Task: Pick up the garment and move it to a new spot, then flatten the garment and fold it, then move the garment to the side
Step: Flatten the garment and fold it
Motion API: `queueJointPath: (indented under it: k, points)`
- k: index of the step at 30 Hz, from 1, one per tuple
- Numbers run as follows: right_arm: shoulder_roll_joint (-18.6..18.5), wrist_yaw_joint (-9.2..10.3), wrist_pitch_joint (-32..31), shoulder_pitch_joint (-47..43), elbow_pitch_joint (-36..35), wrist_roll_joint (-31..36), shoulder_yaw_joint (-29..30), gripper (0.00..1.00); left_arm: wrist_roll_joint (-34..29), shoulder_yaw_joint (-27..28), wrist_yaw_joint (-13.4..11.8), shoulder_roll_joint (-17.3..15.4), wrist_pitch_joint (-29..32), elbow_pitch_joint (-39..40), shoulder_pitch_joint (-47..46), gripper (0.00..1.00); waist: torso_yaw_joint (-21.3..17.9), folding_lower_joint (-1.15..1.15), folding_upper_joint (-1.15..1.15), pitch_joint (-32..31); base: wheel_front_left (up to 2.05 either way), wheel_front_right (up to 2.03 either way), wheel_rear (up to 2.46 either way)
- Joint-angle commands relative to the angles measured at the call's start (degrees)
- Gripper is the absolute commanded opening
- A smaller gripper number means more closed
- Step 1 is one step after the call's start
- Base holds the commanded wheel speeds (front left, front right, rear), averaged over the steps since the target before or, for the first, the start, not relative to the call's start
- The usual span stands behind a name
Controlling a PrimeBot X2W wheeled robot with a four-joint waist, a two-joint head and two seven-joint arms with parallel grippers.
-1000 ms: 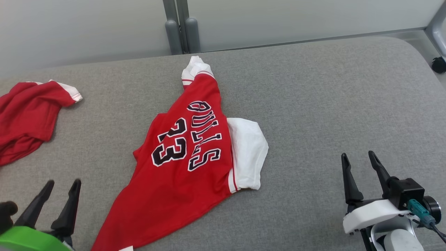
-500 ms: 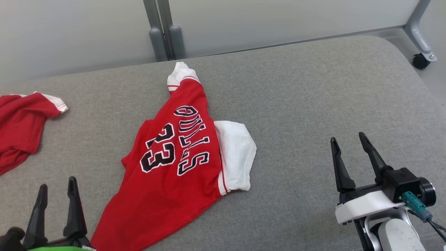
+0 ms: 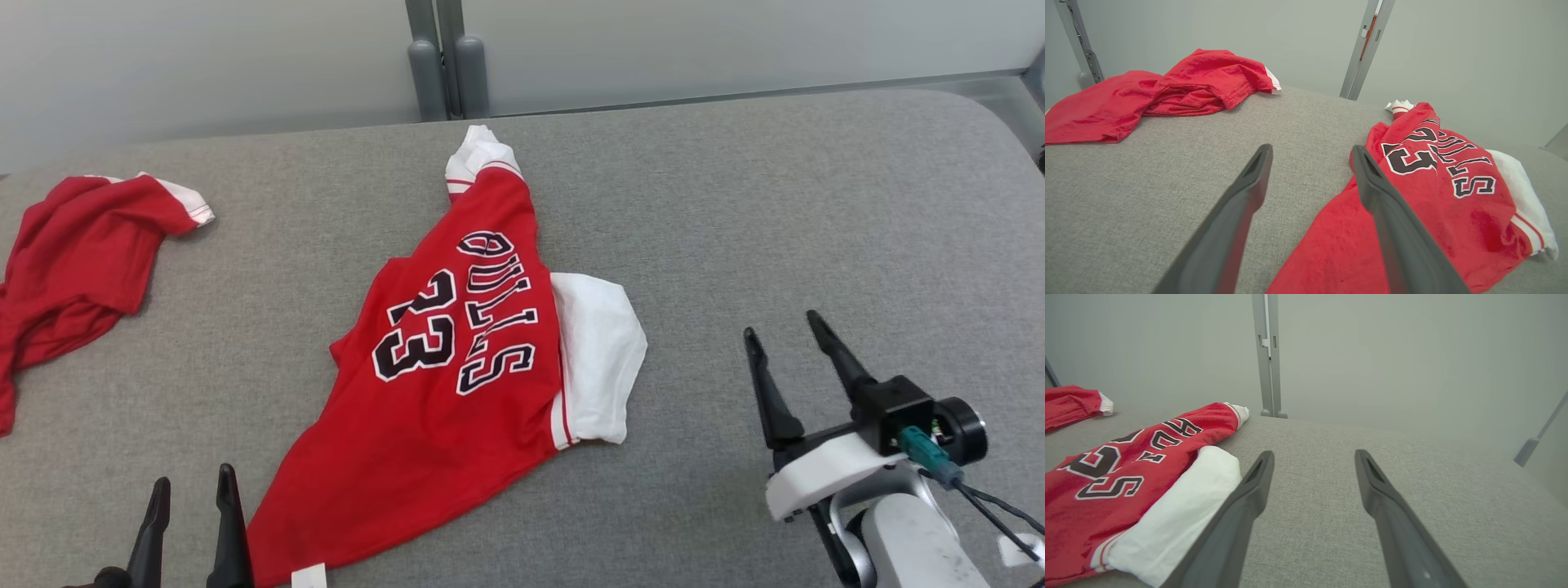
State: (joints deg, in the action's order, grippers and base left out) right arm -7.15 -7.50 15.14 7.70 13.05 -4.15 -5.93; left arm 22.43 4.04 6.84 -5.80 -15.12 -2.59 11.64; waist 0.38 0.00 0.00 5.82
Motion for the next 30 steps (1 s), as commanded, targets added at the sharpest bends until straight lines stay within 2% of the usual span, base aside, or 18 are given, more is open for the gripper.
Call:
queueJointPath:
  k: [1,4,8,15,20,21,23,24,30]
  points:
    - [-0.58,0.02,0.00,1.74,2.02,-0.85,-1.84,1.00,-0.72,-0.16,0.31,0.29,-0.02,-0.57,-1.20,1.00,1.83,0.00,0.00,1.03,0.00,0.00,0.00]
    - [-2.38,0.04,-0.20,6.80,9.89,-2.70,-7.97,1.00,-1.53,-0.68,0.68,0.91,-0.03,-1.64,-1.64,1.00,2.94,0.00,0.00,1.66,0.00,0.00,0.00]
    - [-3.56,0.03,-3.94,15.27,19.03,-4.73,-14.77,1.00,-0.56,-2.83,0.65,1.14,-0.03,-1.78,-2.63,1.00,4.09,0.00,0.00,2.50,0.00,0.00,0.00]
    - [-5.68,0.04,-12.23,25.84,29.53,-10.75,-26.24,1.00,0.02,-5.08,0.61,1.58,-0.03,-2.15,-4.58,1.00,7.06,0.00,0.00,3.78,0.00,0.00,0.00]
    - [-5.89,0.03,-17.33,29.43,34.88,-15.40,-30.66,1.00,0.96,-5.95,0.62,1.99,-0.04,-2.24,-4.64,1.00,8.26,0.00,0.00,4.28,0.00,0.00,0.00]
    - [-5.90,0.03,-17.85,29.84,35.75,-16.47,-31.14,0.86,0.91,-6.13,0.62,2.06,-0.04,-2.31,-4.68,1.00,8.45,0.00,0.00,4.37,0.00,0.00,0.00]
    - [-5.81,0.03,-18.16,30.11,36.74,-18.85,-32.19,0.06,0.95,-6.41,0.62,2.18,-0.04,-2.44,-4.97,1.00,8.68,0.00,0.00,4.47,0.00,0.00,0.00]
    - [-5.78,0.04,-18.11,30.01,37.12,-19.91,-32.49,0.00,1.01,-6.48,0.62,2.21,-0.04,-2.53,-5.05,1.00,8.70,0.00,0.00,4.44,0.00,0.00,0.00]
    - [-7.93,0.05,-14.30,30.96,37.95,-26.18,-30.22,0.00,0.61,-5.22,0.62,2.35,-0.04,-2.61,-4.02,1.00,7.22,0.00,0.00,3.63,0.00,0.00,0.00]
